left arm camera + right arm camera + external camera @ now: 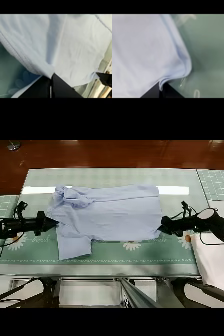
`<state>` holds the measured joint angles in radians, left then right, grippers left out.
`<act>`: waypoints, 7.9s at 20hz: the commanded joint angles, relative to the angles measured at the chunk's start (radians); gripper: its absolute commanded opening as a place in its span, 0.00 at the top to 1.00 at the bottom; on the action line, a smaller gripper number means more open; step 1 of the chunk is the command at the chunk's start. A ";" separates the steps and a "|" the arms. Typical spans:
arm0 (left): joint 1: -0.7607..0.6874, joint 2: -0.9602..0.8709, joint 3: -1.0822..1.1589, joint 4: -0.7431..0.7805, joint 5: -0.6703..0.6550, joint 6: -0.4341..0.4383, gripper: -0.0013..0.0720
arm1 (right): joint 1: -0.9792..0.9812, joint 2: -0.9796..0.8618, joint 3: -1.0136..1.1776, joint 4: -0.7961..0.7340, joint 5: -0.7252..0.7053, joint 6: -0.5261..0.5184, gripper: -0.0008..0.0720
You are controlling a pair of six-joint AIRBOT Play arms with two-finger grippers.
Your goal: Fold the shirts.
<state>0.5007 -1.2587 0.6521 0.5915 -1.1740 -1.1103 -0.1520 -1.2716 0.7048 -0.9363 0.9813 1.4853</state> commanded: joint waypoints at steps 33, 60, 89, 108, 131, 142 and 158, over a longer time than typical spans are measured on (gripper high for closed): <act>-0.395 0.724 0.681 0.788 -0.120 -0.477 0.95 | 0.016 0.774 0.695 -0.457 0.463 0.125 0.96; -0.418 -0.122 0.521 0.653 0.144 -0.420 0.95 | -0.068 -0.349 0.849 -0.148 0.334 -0.084 0.96; 0.146 0.289 -0.264 0.410 -0.098 -0.243 0.02 | -0.330 0.422 -0.219 0.075 0.064 -0.156 0.13; -0.108 0.277 -0.364 0.164 0.007 -0.106 0.95 | -0.422 0.410 -0.282 -0.275 0.294 0.029 0.13; -0.132 0.184 0.019 0.118 0.174 -0.072 0.95 | -0.205 0.051 0.096 0.150 0.139 -0.172 0.96; -0.283 -0.375 0.587 0.119 0.199 -0.283 0.95 | -0.118 -0.351 0.523 0.185 0.085 -0.125 0.95; -0.031 -0.069 0.482 0.402 0.183 -0.302 0.03 | -0.317 -0.433 0.557 0.055 0.311 -0.126 0.14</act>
<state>0.4572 -1.4971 1.2758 0.9691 -1.2072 -1.4445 -0.4629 -1.6951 1.3010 -0.8452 1.2884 1.3540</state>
